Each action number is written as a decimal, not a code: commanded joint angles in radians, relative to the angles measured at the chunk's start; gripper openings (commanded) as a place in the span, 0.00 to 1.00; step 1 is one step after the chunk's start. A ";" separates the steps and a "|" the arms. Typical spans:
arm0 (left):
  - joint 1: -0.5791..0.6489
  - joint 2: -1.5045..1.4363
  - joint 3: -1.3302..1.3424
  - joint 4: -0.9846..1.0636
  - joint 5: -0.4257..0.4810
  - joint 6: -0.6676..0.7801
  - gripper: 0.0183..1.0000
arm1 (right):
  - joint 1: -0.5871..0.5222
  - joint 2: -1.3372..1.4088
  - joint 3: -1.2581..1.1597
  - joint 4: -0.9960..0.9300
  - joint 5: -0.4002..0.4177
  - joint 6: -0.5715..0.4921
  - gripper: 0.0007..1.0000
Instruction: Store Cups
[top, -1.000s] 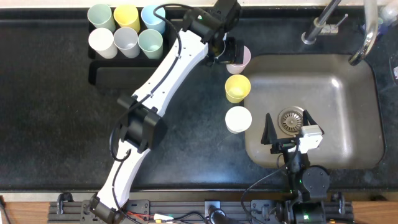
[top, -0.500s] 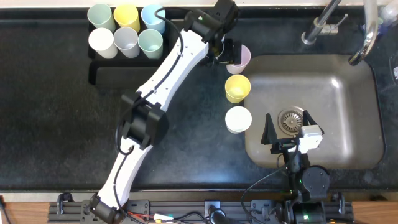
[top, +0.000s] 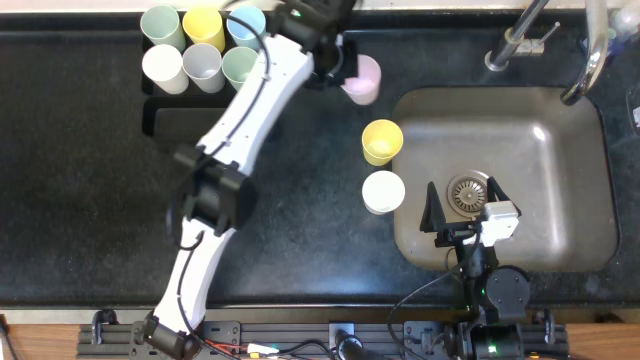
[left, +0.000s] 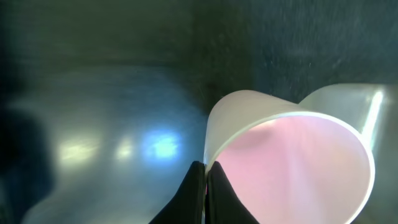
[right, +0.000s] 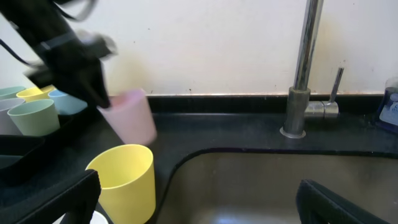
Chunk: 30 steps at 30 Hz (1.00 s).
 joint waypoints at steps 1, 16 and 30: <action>0.078 -0.268 0.030 -0.070 -0.021 -0.008 0.02 | -0.006 -0.008 -0.013 0.005 -0.004 0.001 1.00; 0.599 -0.909 -0.960 0.176 -0.091 -0.131 0.02 | -0.006 -0.008 -0.014 0.005 -0.004 0.001 1.00; 0.668 -0.864 -1.095 0.265 -0.144 -0.160 0.02 | -0.006 -0.008 -0.014 0.005 -0.004 0.001 1.00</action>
